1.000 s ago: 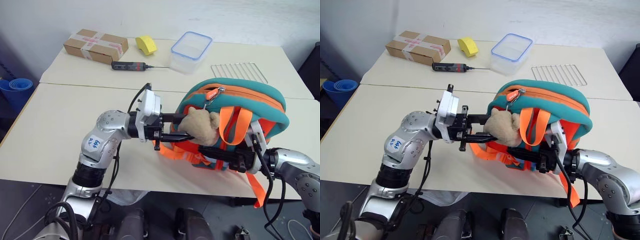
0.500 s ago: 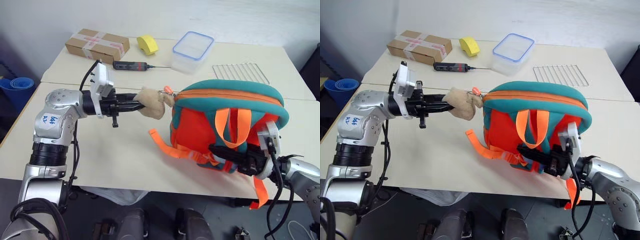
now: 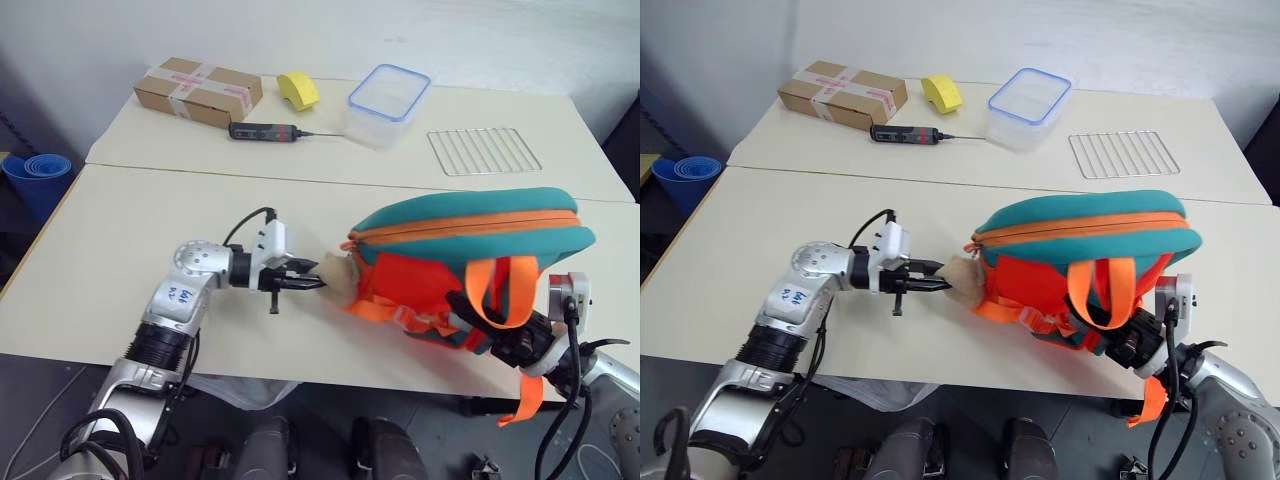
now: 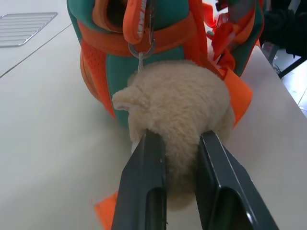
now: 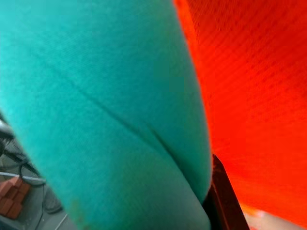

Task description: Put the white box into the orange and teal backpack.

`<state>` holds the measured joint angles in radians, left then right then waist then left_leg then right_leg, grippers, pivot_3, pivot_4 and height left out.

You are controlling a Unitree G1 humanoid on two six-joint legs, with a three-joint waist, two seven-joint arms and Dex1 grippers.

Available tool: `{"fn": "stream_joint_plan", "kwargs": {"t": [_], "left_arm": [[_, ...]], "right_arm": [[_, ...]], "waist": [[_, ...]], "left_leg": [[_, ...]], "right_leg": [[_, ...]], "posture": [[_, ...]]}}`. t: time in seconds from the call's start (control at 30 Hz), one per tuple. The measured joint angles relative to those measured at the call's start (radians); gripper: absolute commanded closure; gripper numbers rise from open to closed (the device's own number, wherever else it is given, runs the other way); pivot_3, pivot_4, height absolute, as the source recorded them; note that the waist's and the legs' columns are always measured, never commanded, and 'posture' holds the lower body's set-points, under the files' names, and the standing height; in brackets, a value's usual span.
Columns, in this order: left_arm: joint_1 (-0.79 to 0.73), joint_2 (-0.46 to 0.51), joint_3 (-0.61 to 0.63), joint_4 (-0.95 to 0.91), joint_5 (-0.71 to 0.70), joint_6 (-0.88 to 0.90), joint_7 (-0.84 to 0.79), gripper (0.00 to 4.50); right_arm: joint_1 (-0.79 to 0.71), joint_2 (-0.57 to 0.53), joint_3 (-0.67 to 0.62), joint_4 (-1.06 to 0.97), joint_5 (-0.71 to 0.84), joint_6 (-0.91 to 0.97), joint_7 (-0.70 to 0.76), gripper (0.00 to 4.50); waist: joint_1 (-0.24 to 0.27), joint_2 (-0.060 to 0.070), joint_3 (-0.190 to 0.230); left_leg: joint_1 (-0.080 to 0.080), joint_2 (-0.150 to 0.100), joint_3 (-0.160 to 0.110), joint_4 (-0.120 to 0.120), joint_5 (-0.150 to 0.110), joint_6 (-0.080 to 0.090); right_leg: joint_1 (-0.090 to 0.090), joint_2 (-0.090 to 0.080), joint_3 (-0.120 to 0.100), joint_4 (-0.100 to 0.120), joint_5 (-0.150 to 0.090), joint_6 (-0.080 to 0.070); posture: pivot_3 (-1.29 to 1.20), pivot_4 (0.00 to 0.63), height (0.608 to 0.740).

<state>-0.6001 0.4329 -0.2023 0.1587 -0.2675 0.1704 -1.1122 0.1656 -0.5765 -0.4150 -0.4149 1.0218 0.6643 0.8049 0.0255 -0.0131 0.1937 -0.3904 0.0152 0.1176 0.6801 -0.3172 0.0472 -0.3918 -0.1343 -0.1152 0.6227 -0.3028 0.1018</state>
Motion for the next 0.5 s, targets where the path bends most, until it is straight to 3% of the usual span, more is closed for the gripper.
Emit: {"fn": "stream_joint_plan", "kwargs": {"t": [0.17, 0.27, 0.37, 0.5], "left_arm": [[0.052, 0.015, 0.019, -0.045, 0.0, 0.018, 0.042, 3.97], [0.074, 0.056, 0.076, -0.078, -0.027, 0.069, 0.066, 3.16], [0.13, 0.11, 0.147, -0.156, -0.075, 0.133, 0.074, 2.17], [0.246, 0.226, 0.225, -0.271, -0.143, 0.206, 0.042, 0.94]], "right_arm": [[-0.013, 0.004, 0.024, 0.024, -0.029, -0.028, 0.013, 4.5], [-0.057, 0.006, 0.063, 0.036, -0.083, -0.057, 0.009, 4.5], [-0.103, -0.001, 0.107, 0.044, -0.179, -0.127, 0.021, 3.57], [-0.095, -0.123, 0.117, 0.016, -0.267, -0.203, 0.121, 2.23]], "waist": [[-0.003, 0.0, 0.0], [-0.012, 0.0, 0.0], [-0.021, 0.001, 0.0], [-0.026, 0.003, 0.001]], "left_leg": [[0.001, 0.001, 0.0, 0.0, 0.0, -0.001], [0.001, 0.001, 0.0, 0.0, 0.0, -0.001], [0.001, 0.001, 0.0, -0.001, 0.0, -0.002], [0.001, 0.002, 0.0, -0.003, -0.001, -0.002]], "right_leg": [[0.0, 0.0, 0.0, 0.0, 0.0, 0.0], [0.0, 0.0, 0.0, 0.0, 0.0, 0.0], [-0.001, 0.0, 0.0, 0.001, 0.0, 0.0], [-0.001, 0.001, 0.0, 0.0, 0.0, 0.0]], "posture": [[0.0, 0.15, 0.74], [0.0, 0.15, 0.74], [0.0, 0.15, 0.74], [0.0, 0.15, 0.74]]}}
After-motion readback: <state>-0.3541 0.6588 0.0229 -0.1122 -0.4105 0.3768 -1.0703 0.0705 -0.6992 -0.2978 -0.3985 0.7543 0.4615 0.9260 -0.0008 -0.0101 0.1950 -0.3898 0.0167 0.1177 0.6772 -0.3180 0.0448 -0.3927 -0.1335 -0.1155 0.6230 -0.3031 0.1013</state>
